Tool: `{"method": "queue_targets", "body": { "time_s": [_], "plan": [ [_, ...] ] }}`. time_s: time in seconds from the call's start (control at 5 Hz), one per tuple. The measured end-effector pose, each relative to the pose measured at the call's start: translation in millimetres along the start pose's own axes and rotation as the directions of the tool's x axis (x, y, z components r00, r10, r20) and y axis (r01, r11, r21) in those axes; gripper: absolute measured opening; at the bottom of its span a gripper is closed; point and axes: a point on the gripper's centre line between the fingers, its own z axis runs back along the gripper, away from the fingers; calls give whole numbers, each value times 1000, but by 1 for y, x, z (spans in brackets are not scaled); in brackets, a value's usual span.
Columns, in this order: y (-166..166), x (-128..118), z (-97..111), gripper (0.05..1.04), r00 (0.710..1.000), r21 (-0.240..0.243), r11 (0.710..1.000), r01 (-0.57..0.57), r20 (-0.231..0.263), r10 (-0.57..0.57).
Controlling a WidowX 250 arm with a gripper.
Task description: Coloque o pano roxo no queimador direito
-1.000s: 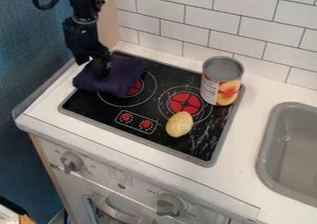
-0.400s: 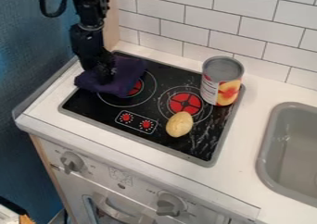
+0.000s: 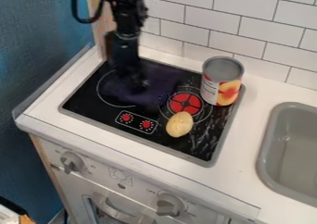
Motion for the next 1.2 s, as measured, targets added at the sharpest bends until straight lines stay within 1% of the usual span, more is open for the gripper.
{"method": "queue_targets", "body": {
  "time_s": [0.2,0.4,0.6,0.8,1.0,1.2],
  "plan": [
    [25,-13,2,999,998,16,998,64,-17,-64],
    [46,-20,3,999,993,33,992,120,-20,-120],
    [55,-21,6,999,990,36,989,142,-29,-141],
    [54,-21,9,999,992,27,992,127,-30,-126],
    [50,-23,27,999,991,-4,993,117,-59,-117],
    [45,-24,57,999,989,-45,994,95,-112,-99]
  ]
}}
